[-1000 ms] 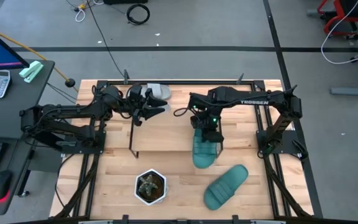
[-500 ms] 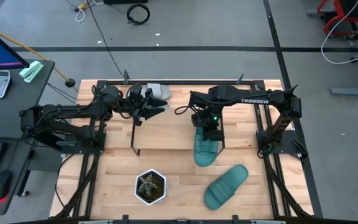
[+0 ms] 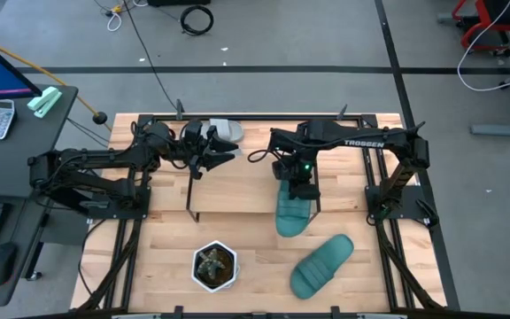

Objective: Pick and place slides into the shelf
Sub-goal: Put the right green slide on the shelf

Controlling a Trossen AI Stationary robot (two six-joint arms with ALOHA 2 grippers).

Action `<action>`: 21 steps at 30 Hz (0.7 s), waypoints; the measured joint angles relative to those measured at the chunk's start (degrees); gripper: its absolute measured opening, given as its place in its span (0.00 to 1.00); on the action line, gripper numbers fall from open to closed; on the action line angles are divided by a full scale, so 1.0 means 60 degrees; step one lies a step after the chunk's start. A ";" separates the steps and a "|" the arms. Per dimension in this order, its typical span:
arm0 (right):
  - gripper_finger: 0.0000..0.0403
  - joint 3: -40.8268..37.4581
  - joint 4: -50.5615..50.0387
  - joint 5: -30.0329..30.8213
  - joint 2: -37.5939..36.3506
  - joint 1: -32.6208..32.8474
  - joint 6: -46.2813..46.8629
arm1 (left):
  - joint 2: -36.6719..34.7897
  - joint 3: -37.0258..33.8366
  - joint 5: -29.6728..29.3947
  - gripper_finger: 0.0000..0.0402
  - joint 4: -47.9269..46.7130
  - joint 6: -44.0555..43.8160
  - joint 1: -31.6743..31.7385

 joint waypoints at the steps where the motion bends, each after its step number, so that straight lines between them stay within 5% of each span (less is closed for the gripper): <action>1: 0.02 0.0176 -0.0065 0.0017 0.0000 0.0003 0.0027 | 0.0000 0.0000 0.0000 0.50 -0.0002 0.0000 0.0000; 21: 0.02 0.0875 -0.1242 -0.0694 -0.0012 0.0116 -0.0089 | 0.0000 0.0000 0.0000 0.50 -0.0004 0.0142 -0.0005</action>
